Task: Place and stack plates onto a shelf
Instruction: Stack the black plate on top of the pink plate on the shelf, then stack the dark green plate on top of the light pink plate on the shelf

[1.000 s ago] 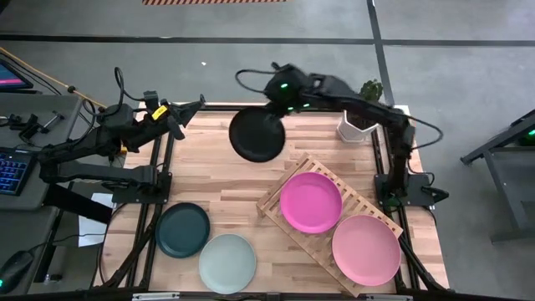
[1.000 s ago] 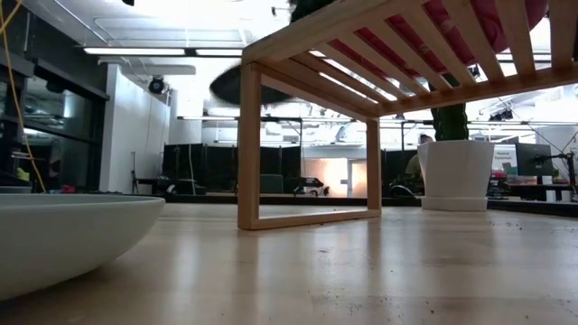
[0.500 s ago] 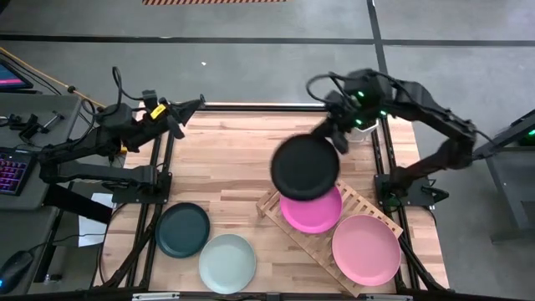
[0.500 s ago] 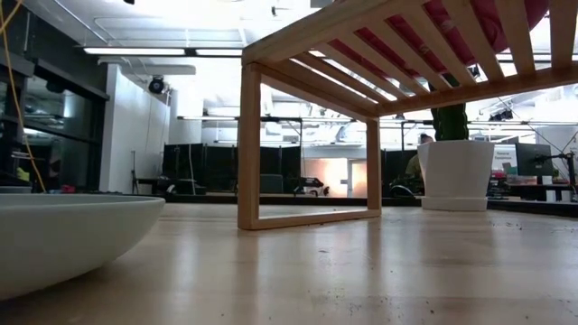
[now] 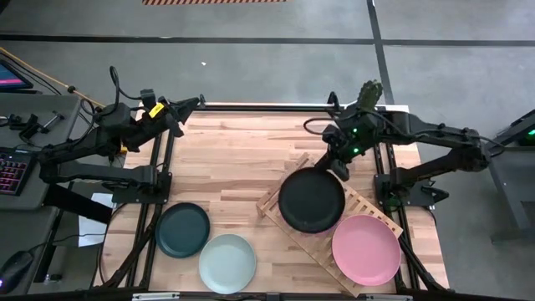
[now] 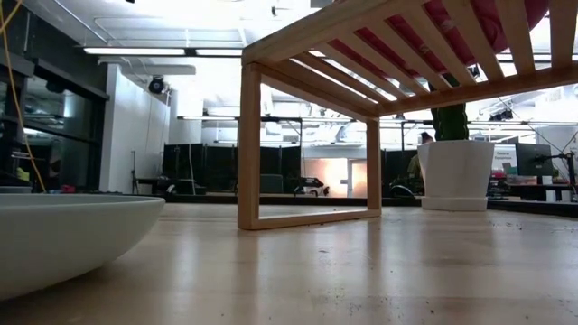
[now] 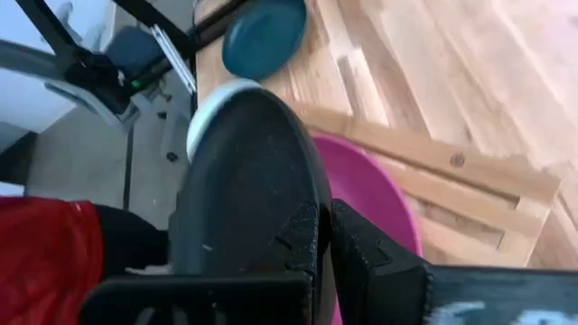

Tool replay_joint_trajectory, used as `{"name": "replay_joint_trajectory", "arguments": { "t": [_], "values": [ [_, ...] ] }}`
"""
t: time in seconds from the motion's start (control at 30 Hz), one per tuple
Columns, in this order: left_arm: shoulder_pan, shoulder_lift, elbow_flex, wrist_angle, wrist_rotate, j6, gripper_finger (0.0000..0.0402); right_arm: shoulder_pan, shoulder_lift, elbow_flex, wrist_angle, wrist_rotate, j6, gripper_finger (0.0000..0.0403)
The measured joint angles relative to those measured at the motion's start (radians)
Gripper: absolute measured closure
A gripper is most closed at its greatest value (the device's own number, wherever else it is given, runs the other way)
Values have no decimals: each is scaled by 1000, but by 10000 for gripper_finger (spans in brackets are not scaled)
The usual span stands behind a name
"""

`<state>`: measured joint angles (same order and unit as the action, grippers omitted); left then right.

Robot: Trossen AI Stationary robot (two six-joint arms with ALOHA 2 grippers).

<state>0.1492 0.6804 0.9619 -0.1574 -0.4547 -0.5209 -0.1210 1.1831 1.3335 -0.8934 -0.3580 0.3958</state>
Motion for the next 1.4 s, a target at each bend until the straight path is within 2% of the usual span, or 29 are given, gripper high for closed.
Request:
{"name": "replay_joint_trajectory", "arguments": {
  "t": [0.7, 0.8, 1.0, 1.17, 1.27, 1.4],
  "values": [
    [0, 0, 0, -1, -1, 1, 402, 17, 0, -28, -7, -2, 38, 395],
    [0, 0, 0, -1, -1, 1, 401, 17, 0, -28, -7, -5, 53, 368],
    [0, 0, 0, -1, -1, 1, 401, 17, 0, -28, -7, -9, 72, 282],
    [0, 0, 0, -2, -1, 1, 401, 9, 0, -8, -8, -66, 70, 217],
    [0, 0, 0, -2, -1, 15, 401, 3, 0, 37, -6, -65, 49, 195],
    [0, 0, 0, -2, -1, 34, 402, 3, -1, 80, 53, 8, 0, 186]
  ]
}}
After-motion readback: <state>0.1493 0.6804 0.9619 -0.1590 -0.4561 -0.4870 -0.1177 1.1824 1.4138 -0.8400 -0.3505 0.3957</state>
